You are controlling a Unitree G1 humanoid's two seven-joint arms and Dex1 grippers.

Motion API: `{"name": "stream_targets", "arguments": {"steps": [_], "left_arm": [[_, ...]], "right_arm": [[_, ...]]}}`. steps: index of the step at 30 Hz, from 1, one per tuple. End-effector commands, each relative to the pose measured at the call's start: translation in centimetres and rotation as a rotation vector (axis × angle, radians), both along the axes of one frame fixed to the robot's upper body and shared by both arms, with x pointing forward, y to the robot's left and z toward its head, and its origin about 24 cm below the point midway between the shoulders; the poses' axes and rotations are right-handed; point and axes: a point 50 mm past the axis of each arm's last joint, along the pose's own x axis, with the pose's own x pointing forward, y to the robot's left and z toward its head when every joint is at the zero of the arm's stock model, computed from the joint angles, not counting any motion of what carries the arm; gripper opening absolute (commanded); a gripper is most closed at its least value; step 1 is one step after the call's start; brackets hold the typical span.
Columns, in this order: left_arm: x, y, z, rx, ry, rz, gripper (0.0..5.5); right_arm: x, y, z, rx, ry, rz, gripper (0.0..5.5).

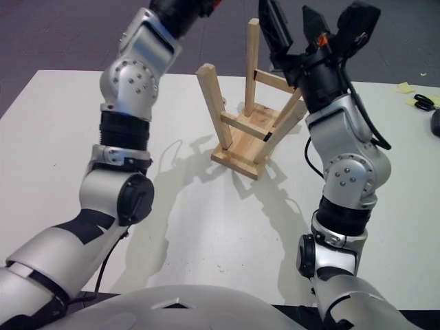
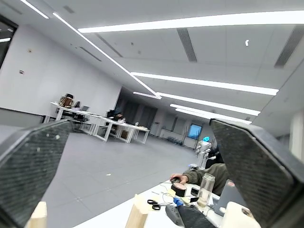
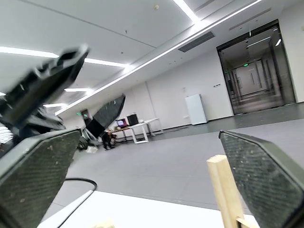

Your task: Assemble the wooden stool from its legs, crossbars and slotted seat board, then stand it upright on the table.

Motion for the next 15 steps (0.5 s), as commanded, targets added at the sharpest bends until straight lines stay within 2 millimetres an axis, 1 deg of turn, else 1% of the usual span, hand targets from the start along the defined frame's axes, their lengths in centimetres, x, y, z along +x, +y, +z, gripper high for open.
{"name": "stream_targets", "arguments": {"steps": [1, 4, 7, 12, 15], "left_arm": [[-0.6, 0.0, -0.7, 0.032, -0.003, 0.034, 5.38], [-0.5, 1.6, -0.9, 0.046, 0.003, 0.082, 5.38], [-1.1, 3.4, -1.3, 0.047, 0.030, 0.109, 5.38], [-1.0, 4.2, -4.1, 0.095, 0.119, 0.137, 5.38], [-0.6, 4.2, -4.7, 0.109, 0.135, 0.151, 5.38]], "right_arm": [[-0.2, 0.7, -0.2, -0.031, -0.015, 0.011, 5.40], [-0.3, 0.5, -0.4, -0.041, -0.009, -0.003, 5.40], [-0.4, 0.3, -0.6, -0.048, -0.003, -0.017, 5.40], [-0.4, 0.0, -0.7, -0.048, -0.002, -0.041, 5.40], [-0.4, -0.1, -0.7, -0.043, -0.002, -0.048, 5.40]]}}
